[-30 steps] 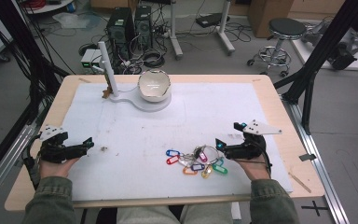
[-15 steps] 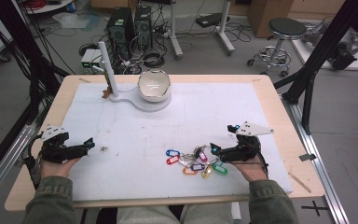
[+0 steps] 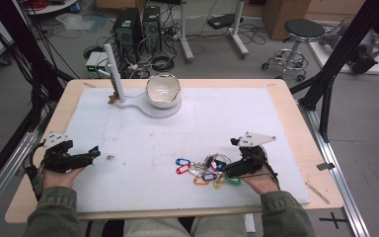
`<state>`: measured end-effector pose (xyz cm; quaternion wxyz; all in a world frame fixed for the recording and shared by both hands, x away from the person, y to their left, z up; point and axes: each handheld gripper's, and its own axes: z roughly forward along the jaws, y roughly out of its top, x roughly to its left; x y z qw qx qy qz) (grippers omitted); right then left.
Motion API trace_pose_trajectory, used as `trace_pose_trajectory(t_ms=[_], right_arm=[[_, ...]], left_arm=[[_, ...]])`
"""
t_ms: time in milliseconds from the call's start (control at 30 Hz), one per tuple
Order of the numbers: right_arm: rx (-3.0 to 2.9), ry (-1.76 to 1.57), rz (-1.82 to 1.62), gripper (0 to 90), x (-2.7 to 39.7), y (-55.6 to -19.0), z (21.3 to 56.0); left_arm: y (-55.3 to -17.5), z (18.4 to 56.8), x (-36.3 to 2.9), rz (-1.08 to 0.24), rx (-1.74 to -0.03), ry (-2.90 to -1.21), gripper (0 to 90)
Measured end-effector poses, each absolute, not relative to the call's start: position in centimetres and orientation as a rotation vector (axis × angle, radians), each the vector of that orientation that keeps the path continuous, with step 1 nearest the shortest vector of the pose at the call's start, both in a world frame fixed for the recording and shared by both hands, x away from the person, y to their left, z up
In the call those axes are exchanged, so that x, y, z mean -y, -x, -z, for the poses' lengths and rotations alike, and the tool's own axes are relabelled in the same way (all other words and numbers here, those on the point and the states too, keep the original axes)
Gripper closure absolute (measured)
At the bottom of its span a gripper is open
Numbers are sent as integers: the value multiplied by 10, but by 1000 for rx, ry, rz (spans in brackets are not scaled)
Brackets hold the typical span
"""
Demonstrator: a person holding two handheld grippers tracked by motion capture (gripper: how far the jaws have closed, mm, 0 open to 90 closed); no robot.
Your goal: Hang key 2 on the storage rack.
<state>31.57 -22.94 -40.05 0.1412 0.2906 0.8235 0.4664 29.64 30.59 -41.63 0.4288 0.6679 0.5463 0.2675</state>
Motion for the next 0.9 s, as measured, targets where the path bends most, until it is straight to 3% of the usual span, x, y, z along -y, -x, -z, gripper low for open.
trace_pose_trajectory(t_ms=[900], right_arm=[[-2701, -775, -1191, 8, 208, -318, 419]], left_arm=[[-297, 417, -308, -666, -1382, -1661, 17]])
